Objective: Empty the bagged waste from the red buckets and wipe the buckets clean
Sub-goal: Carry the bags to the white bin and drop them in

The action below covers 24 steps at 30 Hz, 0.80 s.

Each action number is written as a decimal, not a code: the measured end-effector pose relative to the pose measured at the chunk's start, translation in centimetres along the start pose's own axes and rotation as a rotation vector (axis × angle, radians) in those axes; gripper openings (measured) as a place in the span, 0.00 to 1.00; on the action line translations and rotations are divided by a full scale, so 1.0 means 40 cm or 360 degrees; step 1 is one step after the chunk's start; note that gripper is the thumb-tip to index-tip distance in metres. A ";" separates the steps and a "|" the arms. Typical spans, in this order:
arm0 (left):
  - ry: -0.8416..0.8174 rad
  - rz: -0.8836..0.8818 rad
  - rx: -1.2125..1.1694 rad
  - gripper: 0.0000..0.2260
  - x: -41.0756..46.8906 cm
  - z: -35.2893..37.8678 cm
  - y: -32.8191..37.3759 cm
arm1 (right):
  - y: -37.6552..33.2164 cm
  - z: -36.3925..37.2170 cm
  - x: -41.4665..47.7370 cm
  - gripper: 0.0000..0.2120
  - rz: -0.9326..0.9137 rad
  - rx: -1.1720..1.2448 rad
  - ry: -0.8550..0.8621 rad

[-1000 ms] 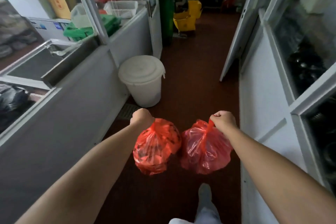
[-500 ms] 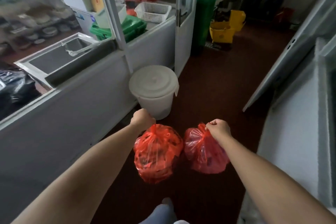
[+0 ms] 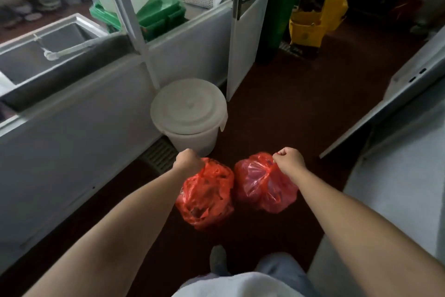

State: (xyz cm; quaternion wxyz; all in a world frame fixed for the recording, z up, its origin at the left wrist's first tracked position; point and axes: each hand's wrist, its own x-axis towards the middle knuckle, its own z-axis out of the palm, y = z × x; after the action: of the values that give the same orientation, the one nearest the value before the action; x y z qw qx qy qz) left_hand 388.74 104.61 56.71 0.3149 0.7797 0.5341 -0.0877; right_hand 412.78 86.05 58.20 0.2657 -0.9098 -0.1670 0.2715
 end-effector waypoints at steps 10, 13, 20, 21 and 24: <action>0.0120 -0.0241 -0.0160 0.10 0.157 -0.024 0.195 | -0.132 -0.075 0.378 0.11 -0.0200 -0.0422 -0.0401; 0.0180 -0.0346 -0.0240 0.11 0.191 -0.036 0.247 | -0.193 -0.099 0.468 0.12 -0.0325 -0.0541 -0.0524; 0.0305 -0.0550 -0.0416 0.13 0.259 -0.058 0.314 | -0.305 -0.113 0.629 0.11 -0.0483 -0.0698 -0.0718; 0.0320 -0.0589 -0.0448 0.14 0.272 -0.054 0.311 | -0.312 -0.105 0.651 0.13 -0.0473 -0.0676 -0.0723; 0.0306 -0.0710 -0.0502 0.10 0.308 -0.030 0.300 | -0.317 -0.074 0.698 0.12 -0.0399 -0.0642 -0.0707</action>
State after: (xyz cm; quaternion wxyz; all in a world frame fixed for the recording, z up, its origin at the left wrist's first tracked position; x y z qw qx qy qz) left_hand 404.26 112.12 56.60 0.3533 0.5891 0.7267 0.0037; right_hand 434.73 107.59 56.25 0.0686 -0.8349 -0.3822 0.3901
